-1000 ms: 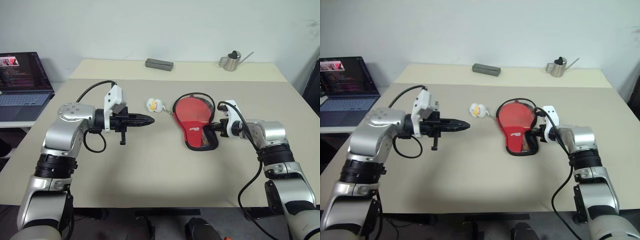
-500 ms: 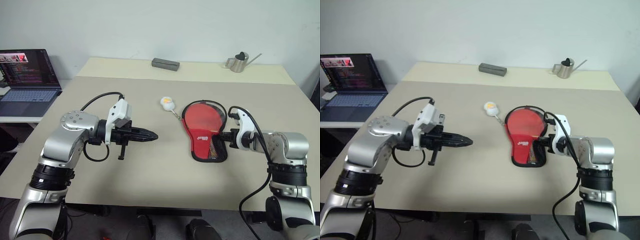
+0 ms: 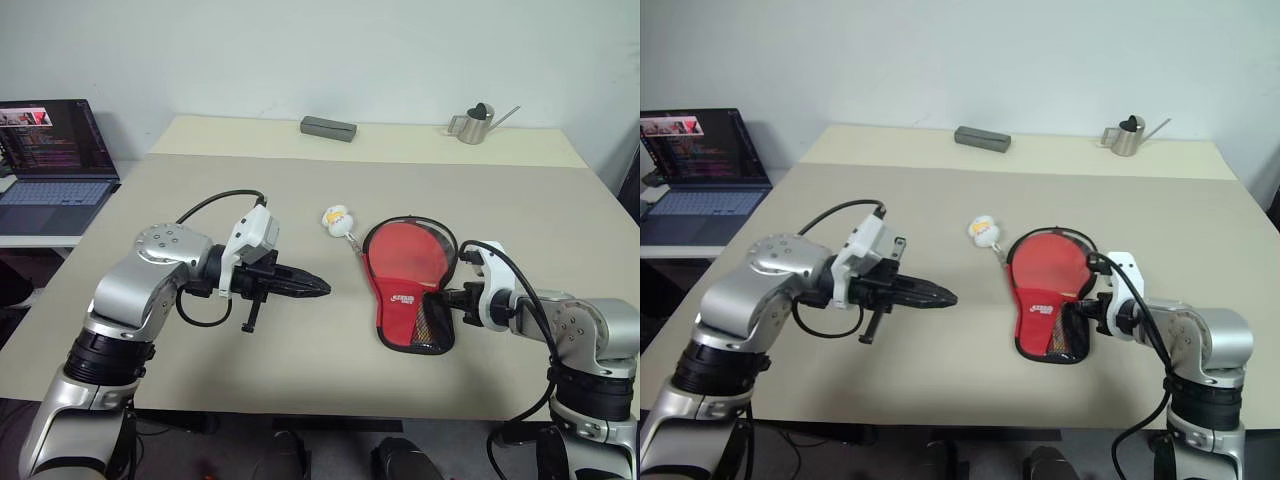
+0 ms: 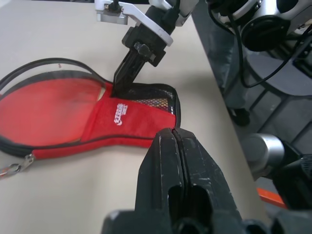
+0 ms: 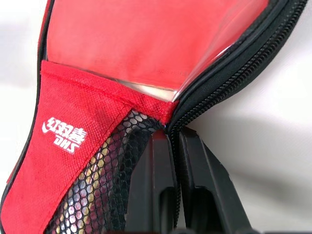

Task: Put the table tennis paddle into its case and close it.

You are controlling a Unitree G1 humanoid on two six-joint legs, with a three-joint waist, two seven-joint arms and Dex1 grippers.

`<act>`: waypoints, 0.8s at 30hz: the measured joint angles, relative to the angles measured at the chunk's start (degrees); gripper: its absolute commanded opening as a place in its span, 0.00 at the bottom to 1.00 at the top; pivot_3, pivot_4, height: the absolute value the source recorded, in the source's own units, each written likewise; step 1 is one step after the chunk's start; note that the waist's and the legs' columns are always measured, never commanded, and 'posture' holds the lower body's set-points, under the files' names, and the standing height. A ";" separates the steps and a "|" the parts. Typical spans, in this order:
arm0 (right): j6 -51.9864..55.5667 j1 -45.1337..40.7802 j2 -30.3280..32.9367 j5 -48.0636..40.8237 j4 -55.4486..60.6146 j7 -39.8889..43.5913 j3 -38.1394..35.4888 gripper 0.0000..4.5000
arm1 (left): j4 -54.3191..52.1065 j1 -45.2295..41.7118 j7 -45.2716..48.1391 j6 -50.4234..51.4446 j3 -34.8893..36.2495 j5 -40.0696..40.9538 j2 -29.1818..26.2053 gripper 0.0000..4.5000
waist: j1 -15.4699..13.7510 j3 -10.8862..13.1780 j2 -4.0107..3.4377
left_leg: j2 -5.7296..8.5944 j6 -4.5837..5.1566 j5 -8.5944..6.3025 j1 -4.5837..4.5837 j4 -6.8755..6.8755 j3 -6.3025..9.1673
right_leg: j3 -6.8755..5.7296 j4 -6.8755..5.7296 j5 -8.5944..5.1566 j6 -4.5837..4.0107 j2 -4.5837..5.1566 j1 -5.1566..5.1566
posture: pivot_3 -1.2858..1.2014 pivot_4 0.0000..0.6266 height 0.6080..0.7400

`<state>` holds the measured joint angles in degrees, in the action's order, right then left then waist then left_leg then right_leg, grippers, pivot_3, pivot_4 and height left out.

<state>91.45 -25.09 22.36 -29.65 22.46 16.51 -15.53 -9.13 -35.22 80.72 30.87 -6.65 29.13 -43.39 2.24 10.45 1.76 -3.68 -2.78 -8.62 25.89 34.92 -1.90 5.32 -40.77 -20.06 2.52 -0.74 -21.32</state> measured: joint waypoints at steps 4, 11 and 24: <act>-0.28 3.30 1.48 -3.77 3.03 -0.87 0.13 0.00 | -0.03 -0.30 0.27 0.07 -0.35 0.08 0.00 0.00 | 0.00 -0.01 0.01 | 0.00 0.00 0.00 0.00 -0.01 0.01 | -0.01 0.03 -0.01 0.00 0.00 0.02 | 0.52 0.24 1.00; -0.71 8.40 3.81 -11.58 7.65 -4.09 -0.35 0.00 | -0.73 -0.37 1.68 0.31 -1.21 0.65 0.03 0.00 | 0.00 -0.01 0.02 | 0.00 0.00 0.00 0.00 -0.03 0.02 | -0.02 0.06 -0.02 0.01 0.00 0.03 | 0.52 0.24 1.00; -0.95 20.20 11.70 -29.86 13.80 -8.95 -4.32 0.00 | -5.43 1.89 4.97 1.05 -3.75 2.34 -2.03 0.00 | -0.08 -0.04 0.07 | -0.01 0.01 -0.01 0.01 -0.06 0.10 | -0.03 0.32 -0.14 0.20 0.02 0.22 | 0.52 0.24 1.00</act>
<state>90.51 -4.89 34.07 -59.51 36.25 7.56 -19.85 -14.56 -33.32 85.69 31.93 -10.39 31.46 -45.42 2.16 10.41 1.83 -3.69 -2.76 -8.63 25.90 34.86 -1.80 5.29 -40.45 -20.20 2.71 -0.72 -21.10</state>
